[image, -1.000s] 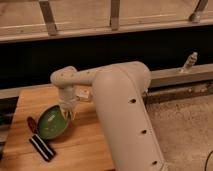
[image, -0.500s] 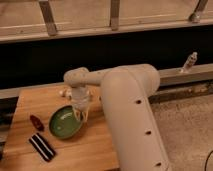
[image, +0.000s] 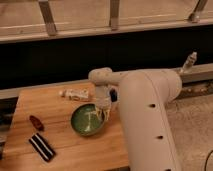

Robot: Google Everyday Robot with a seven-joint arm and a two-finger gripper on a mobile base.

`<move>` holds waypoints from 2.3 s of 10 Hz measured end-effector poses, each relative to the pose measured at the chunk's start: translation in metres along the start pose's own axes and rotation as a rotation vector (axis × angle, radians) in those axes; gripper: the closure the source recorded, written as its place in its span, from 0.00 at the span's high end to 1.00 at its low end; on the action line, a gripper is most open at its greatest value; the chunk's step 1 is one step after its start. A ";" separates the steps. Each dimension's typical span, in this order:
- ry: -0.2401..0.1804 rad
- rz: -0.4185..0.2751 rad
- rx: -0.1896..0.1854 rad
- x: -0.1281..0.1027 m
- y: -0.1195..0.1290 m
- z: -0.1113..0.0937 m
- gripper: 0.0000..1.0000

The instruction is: Drag the ceramic bowl in a circle

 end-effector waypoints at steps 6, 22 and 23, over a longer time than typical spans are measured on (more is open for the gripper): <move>-0.057 -0.073 -0.039 -0.007 0.052 -0.024 0.00; -0.013 -0.068 0.113 0.029 0.018 -0.031 0.00; 0.000 -0.042 0.114 0.024 0.004 -0.027 0.00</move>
